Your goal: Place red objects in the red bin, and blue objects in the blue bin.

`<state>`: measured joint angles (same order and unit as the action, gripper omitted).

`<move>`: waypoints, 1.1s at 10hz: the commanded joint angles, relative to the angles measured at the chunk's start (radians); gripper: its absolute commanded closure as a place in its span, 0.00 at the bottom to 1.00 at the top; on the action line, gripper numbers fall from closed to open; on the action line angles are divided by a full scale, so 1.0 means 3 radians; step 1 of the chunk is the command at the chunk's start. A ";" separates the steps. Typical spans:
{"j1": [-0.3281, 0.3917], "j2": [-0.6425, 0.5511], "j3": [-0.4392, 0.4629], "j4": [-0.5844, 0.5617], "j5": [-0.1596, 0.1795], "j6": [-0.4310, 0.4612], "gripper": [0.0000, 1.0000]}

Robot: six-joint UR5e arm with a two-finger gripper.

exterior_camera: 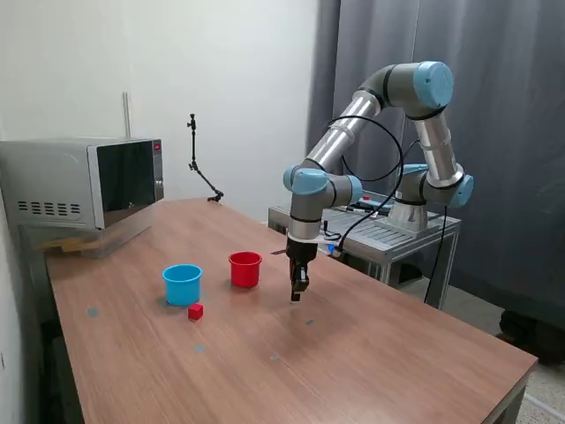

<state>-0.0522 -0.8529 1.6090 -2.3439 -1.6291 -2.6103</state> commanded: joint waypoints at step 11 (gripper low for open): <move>-0.0005 0.0486 -0.1180 -0.0015 0.0000 0.0008 0.00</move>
<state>-0.0567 -0.7203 1.2865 -2.3488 -1.6292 -2.6100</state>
